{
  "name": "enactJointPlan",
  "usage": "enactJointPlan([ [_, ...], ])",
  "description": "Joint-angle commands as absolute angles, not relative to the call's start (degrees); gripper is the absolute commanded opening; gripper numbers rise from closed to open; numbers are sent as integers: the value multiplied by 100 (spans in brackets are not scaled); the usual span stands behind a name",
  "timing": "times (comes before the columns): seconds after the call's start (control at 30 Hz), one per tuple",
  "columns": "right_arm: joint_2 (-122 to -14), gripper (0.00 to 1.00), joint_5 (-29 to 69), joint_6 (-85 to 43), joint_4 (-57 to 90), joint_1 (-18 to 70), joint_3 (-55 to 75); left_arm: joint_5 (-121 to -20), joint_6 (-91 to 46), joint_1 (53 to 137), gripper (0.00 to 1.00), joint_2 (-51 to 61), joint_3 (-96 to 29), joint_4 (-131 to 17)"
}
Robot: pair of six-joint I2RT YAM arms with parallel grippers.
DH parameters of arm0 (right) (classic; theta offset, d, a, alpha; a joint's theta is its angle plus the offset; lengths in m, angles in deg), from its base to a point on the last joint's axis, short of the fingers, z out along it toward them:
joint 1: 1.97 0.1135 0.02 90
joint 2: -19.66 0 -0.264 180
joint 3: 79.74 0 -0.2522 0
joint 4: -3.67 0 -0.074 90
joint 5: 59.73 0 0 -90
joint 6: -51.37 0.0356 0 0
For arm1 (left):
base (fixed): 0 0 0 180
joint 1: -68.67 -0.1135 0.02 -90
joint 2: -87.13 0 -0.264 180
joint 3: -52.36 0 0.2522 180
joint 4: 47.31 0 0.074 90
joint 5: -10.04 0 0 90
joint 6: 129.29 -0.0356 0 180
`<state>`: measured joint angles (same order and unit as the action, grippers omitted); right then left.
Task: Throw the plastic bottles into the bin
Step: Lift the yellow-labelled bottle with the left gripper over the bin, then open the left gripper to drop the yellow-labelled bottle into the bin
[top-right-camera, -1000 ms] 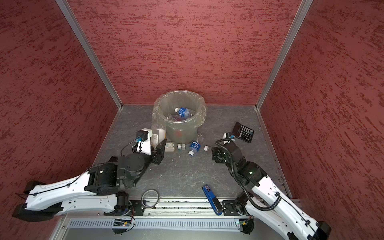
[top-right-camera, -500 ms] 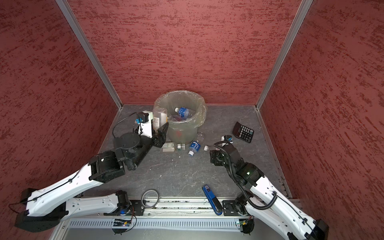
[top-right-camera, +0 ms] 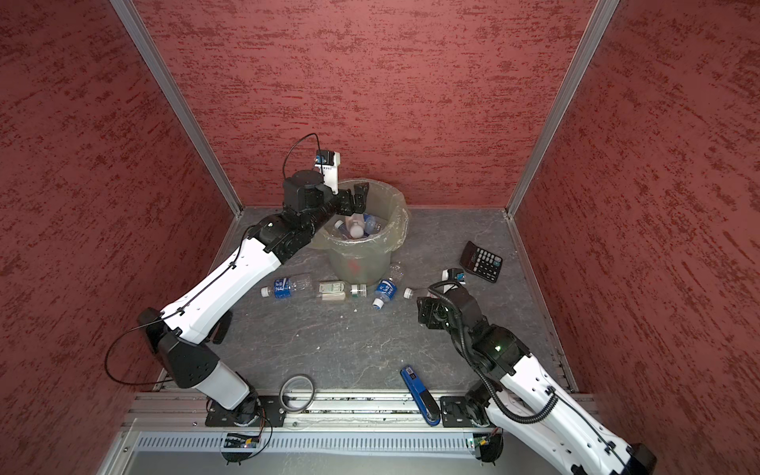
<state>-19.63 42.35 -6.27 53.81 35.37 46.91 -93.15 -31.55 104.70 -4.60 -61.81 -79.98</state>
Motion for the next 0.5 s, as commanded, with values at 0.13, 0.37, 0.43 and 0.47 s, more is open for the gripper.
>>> enactJointPlan([
  [0.13, -2070, 83, 4333, -548, 5431, 3546, 4544, -9007, -3152, 10444, 100, 316, -6186, -7867],
  [0.37, -2295, 86, 4591, -552, 5562, 3546, 4411, -8972, -3082, 10430, 100, 751, -5677, -7955],
  [0.43, -2468, 87, 4683, -530, 5623, 3542, 4373, -8933, -3041, 10435, 100, 969, -5365, -7945],
  [0.47, -2582, 87, 4737, -508, 5651, 3546, 4350, -8907, -3017, 10435, 100, 1115, -5166, -7935],
])
